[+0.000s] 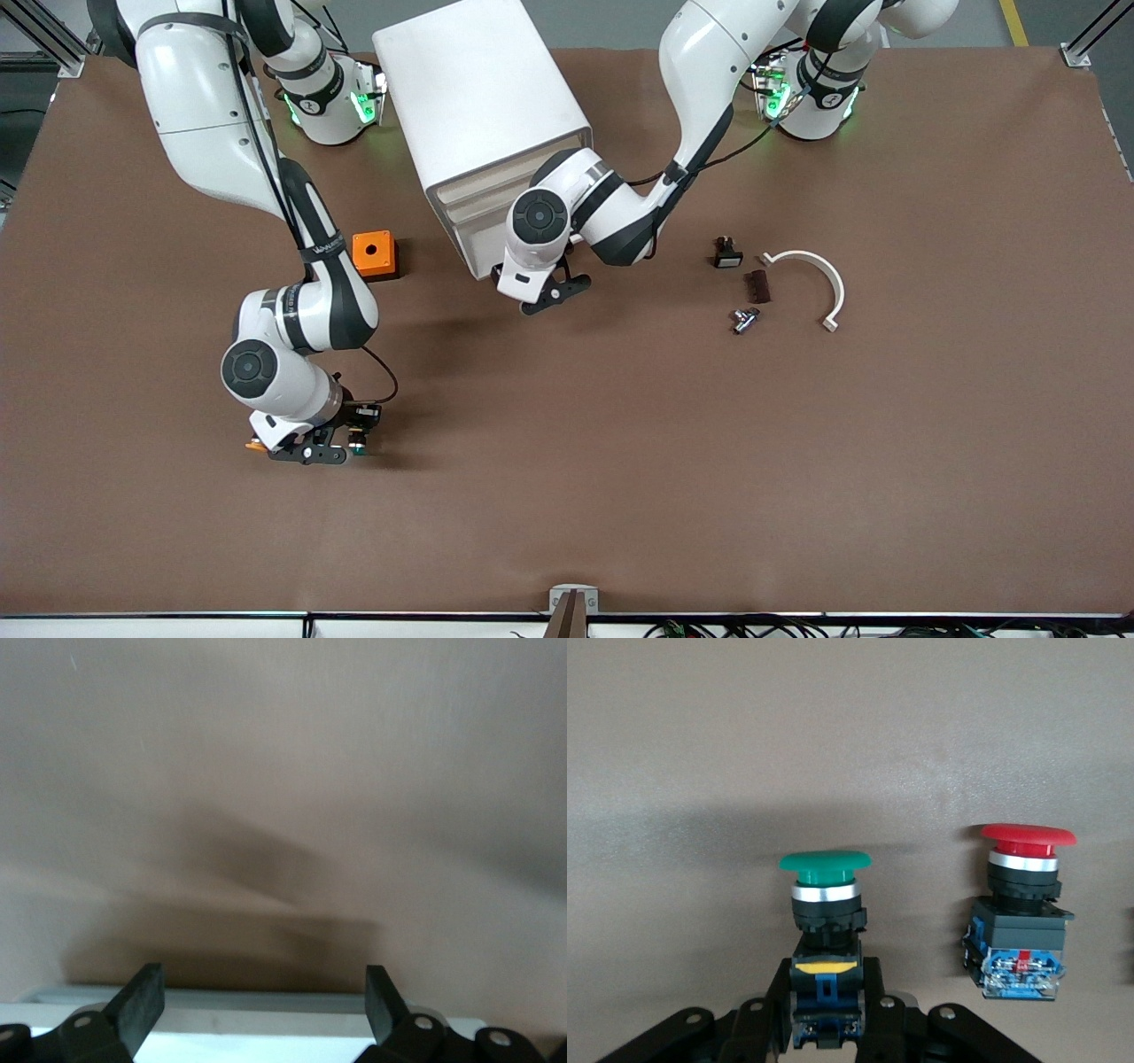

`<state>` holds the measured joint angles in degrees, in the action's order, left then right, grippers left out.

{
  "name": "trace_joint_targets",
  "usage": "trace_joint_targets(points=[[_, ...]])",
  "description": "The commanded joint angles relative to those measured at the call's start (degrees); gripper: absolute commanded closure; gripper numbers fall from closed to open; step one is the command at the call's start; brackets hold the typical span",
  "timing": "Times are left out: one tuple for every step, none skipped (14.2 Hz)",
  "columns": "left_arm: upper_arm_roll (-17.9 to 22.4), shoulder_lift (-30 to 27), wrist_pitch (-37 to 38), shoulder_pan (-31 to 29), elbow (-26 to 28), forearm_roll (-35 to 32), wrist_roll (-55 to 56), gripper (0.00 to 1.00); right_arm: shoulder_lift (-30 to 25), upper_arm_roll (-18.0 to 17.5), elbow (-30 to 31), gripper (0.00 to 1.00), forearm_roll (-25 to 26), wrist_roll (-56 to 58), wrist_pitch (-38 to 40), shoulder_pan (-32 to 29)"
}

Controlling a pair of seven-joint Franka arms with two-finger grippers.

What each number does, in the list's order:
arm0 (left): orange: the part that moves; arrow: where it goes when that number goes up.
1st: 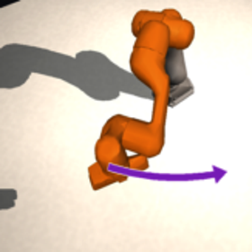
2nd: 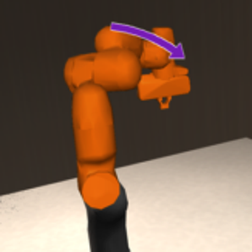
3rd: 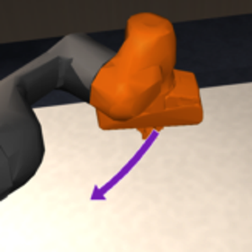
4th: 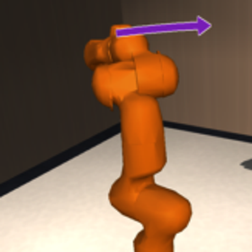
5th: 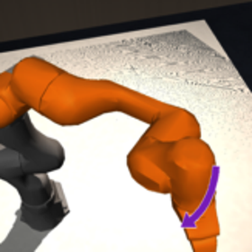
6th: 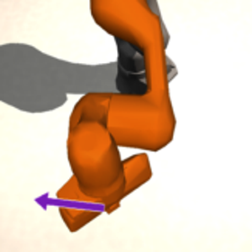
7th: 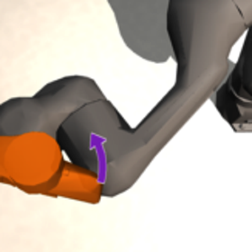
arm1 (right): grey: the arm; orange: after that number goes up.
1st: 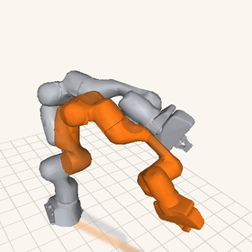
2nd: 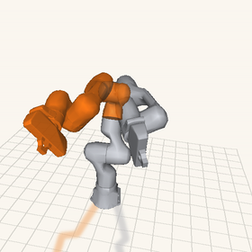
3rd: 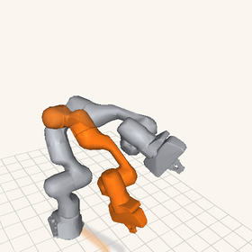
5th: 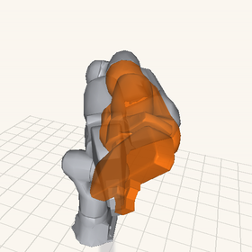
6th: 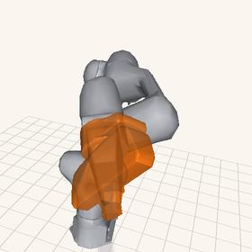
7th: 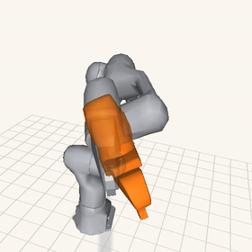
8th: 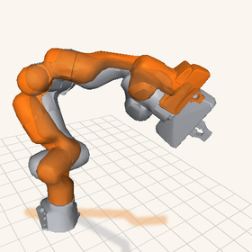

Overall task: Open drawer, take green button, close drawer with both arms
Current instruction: 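Carry the green button beside the red button with the right gripper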

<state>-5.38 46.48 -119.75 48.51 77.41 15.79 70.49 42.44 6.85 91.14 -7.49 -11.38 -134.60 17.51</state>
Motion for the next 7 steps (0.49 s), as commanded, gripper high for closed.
trace_joint_targets(points=[[0.0,-0.2,-0.1,0.7,0.9,4.3,0.9,0.00,0.8,-0.5,-1.1,0.99,-0.7,0.2,-0.6,-0.5],[-0.1,-0.2,-0.1,1.0,1.3,5.8,0.6,0.00,0.9,-0.5,-1.1,0.99,-0.7,0.2,-0.8,-0.4],[0.0,-0.2,-0.1,1.3,1.5,7.4,0.5,0.00,1.1,-0.5,-1.1,0.99,-0.7,0.2,-1.4,-0.4],[-0.1,-0.2,-0.1,1.7,1.7,8.8,0.5,0.00,1.4,-0.5,-1.1,0.99,-0.7,0.2,-1.8,-0.4],[-0.1,-0.2,-0.1,1.8,2.0,10.3,0.6,0.00,1.6,-0.5,-1.1,0.99,-0.7,0.2,-2.3,-0.5],[0.0,-0.2,-0.1,1.8,2.1,12.2,0.5,0.00,1.8,-0.5,-1.1,0.99,-0.7,0.2,-2.7,-0.6],[-0.1,-0.1,-0.1,1.9,2.1,13.9,0.2,0.00,1.8,-0.5,-1.1,0.93,-0.7,0.3,-2.7,-0.7]])
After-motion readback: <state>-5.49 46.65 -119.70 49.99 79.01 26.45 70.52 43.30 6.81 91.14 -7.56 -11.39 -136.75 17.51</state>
